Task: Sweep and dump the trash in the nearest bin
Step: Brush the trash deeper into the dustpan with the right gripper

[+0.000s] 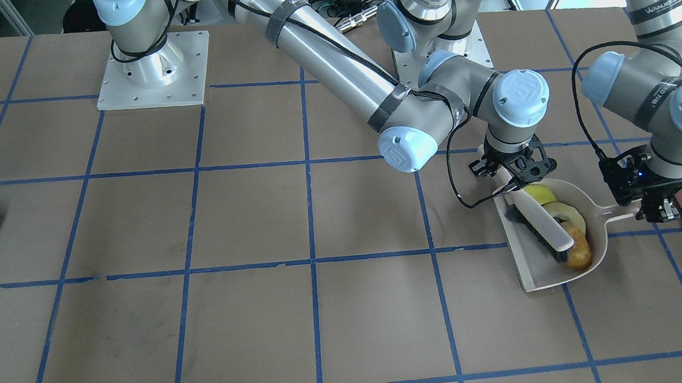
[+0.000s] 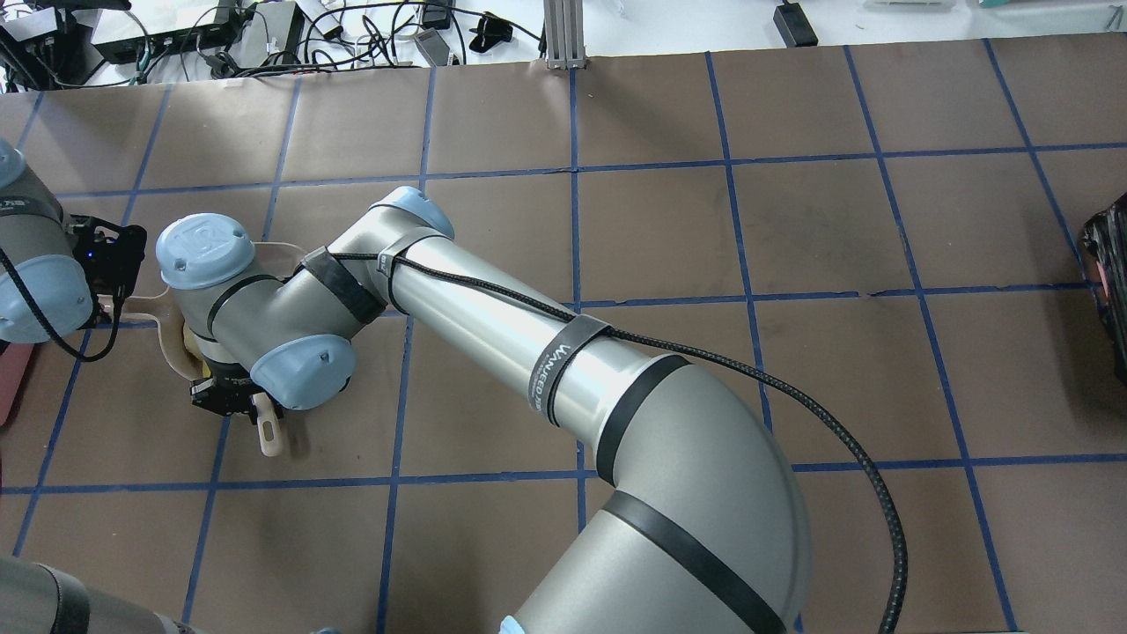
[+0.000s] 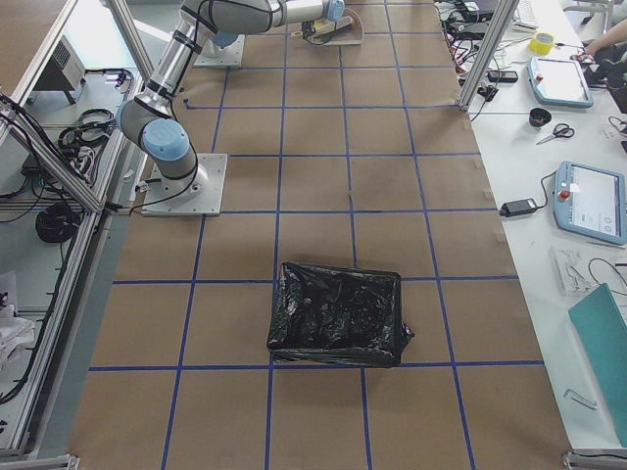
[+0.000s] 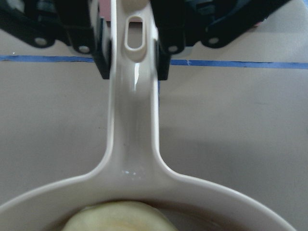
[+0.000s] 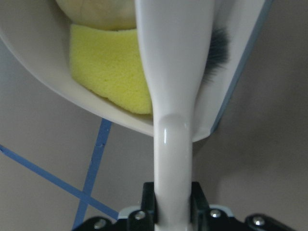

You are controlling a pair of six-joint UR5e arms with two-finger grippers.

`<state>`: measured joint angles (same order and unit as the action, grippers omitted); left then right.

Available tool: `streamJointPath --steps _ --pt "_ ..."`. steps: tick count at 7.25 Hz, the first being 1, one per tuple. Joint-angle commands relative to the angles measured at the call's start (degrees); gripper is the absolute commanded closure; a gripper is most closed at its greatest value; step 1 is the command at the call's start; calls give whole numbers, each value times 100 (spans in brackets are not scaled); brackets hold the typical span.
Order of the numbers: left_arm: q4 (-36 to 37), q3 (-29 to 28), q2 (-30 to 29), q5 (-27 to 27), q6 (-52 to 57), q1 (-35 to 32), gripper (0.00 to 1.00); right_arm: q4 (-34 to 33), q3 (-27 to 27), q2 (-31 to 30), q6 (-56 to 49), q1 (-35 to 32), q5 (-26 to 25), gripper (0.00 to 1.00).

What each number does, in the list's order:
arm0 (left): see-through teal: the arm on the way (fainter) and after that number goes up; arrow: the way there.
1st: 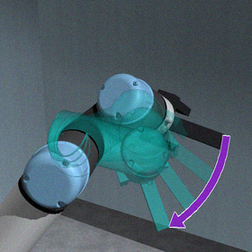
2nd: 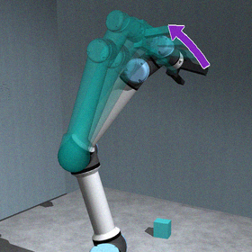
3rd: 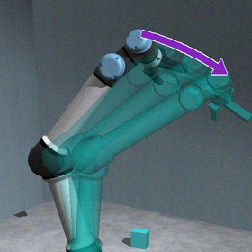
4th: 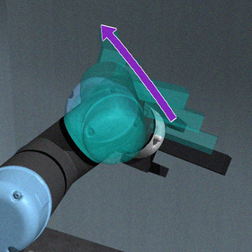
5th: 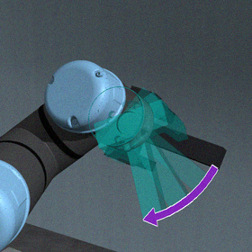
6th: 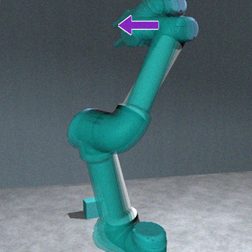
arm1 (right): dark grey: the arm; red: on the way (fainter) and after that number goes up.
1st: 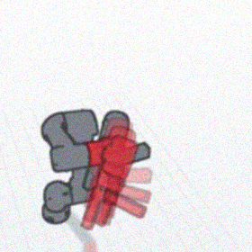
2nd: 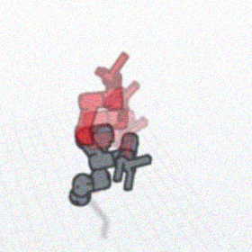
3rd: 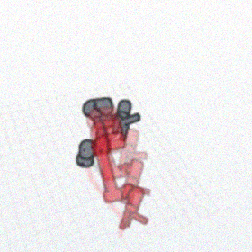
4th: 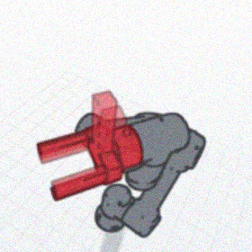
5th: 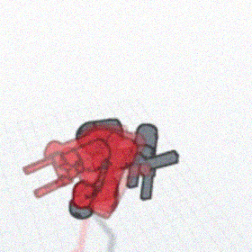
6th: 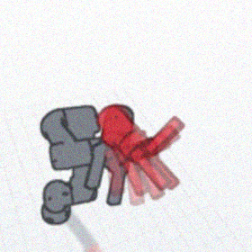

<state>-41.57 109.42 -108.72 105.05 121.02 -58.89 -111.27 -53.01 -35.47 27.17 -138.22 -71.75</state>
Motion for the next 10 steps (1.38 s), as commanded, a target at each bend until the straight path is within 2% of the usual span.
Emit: streamJointPath --steps 1,3,5,6,7,9,10 --pt "0 0 -9 7 0 0 100 428 -86 -170 86 58 -224 100" --pt "0 0 0 -1 0 0 100 1271 -270 -678 333 251 -287 100" --pt "0 0 9 -2 0 0 100 1712 -1092 -1493 1077 514 -322 100" --pt "26 0 9 -10 0 0 100 1619 -1933 -2090 1080 611 -331 100" --pt "35 -17 35 -45 26 9 100 1452 -2750 -2635 1072 751 -584 100" --pt "-174 -253 184 -430 167 122 100 551 -4246 -3489 1010 1094 -683 100" --pt "-419 -412 184 -615 219 253 100 180 -4914 -3711 740 1183 -874 100"
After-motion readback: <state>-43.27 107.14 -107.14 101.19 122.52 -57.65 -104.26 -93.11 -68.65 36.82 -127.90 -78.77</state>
